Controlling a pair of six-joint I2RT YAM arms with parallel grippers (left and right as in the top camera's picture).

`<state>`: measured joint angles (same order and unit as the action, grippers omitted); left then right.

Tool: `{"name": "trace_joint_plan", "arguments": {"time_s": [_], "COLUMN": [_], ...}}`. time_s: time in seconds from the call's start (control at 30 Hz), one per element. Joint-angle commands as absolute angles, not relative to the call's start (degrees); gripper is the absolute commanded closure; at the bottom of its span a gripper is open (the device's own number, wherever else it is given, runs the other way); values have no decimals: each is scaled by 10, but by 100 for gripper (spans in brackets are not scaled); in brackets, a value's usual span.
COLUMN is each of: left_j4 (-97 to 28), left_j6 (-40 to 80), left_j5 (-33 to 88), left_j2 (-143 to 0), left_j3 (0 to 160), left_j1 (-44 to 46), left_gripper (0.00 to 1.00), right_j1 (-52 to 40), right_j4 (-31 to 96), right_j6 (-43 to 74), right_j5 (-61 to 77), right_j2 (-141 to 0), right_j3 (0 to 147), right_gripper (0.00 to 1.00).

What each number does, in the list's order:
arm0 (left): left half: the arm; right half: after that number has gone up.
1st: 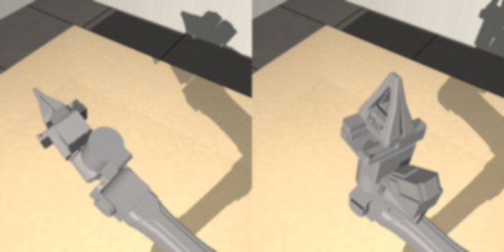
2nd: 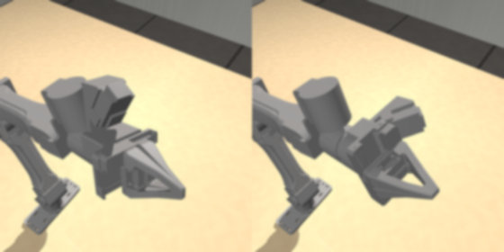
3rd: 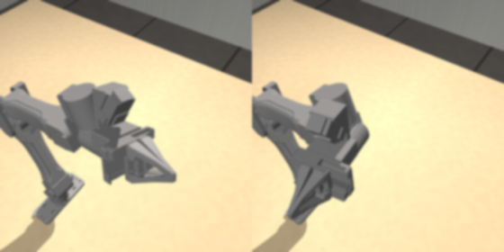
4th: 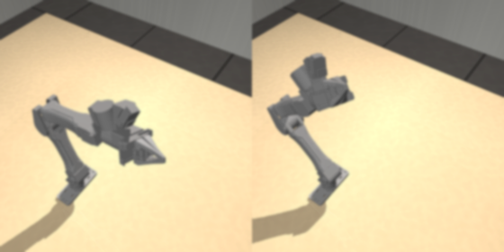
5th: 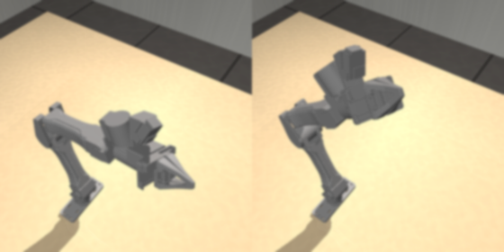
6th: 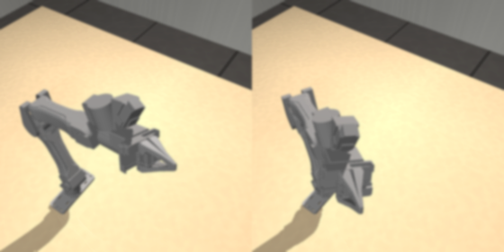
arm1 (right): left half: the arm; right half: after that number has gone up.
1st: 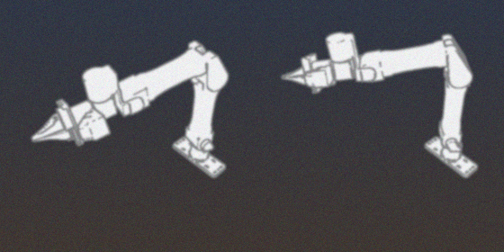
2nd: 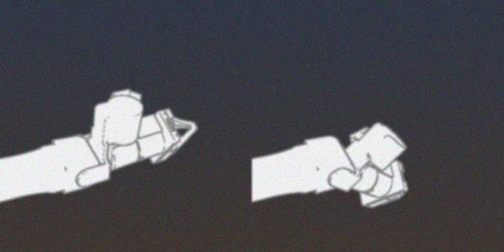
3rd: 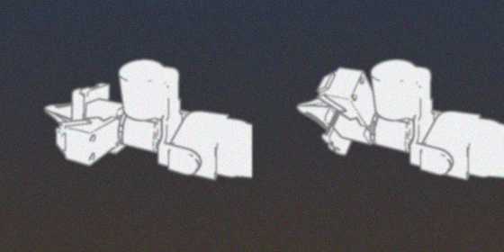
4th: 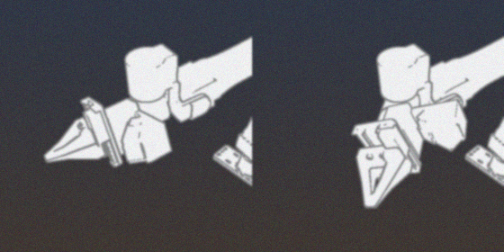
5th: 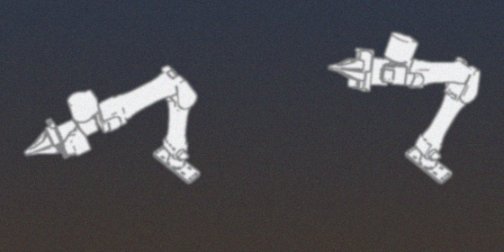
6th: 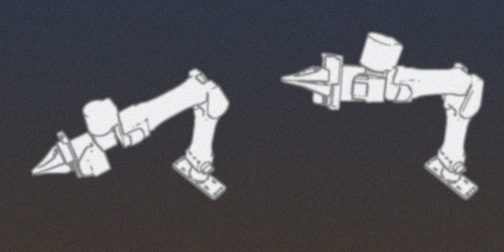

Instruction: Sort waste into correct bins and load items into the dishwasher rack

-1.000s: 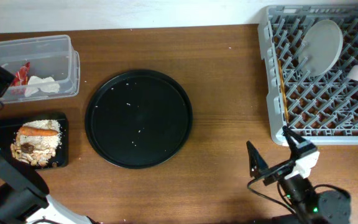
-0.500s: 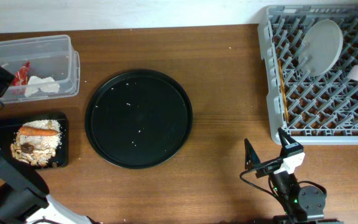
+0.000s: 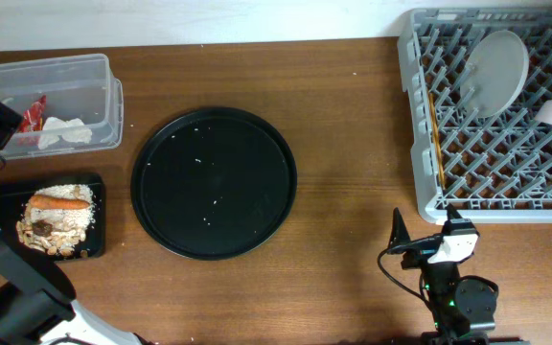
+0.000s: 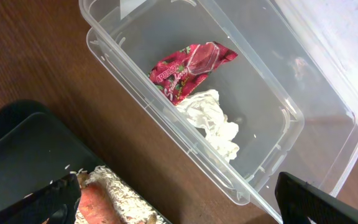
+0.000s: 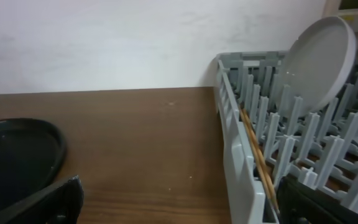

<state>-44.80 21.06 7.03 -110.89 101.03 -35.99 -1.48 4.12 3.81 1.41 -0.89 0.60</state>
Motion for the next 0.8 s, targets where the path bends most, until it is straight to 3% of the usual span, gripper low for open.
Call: {"name": "trace_joint_plan", "arguments": {"time_s": [0.0, 0.77], "left_j4": [-447, -447], "left_j6": [212, 212], "left_j5": [72, 72], "left_j2": [-1102, -1107], "left_j3": [1013, 1013], "left_j1": [-362, -365], "left_gripper": [1, 1], "right_j1": [-11, -11], "right_j4": [46, 45], "right_j6": [34, 34], "right_j5": [-1, -1], "right_j2": [-2, -2], "right_j3": [3, 3], "right_gripper": [2, 2]}}
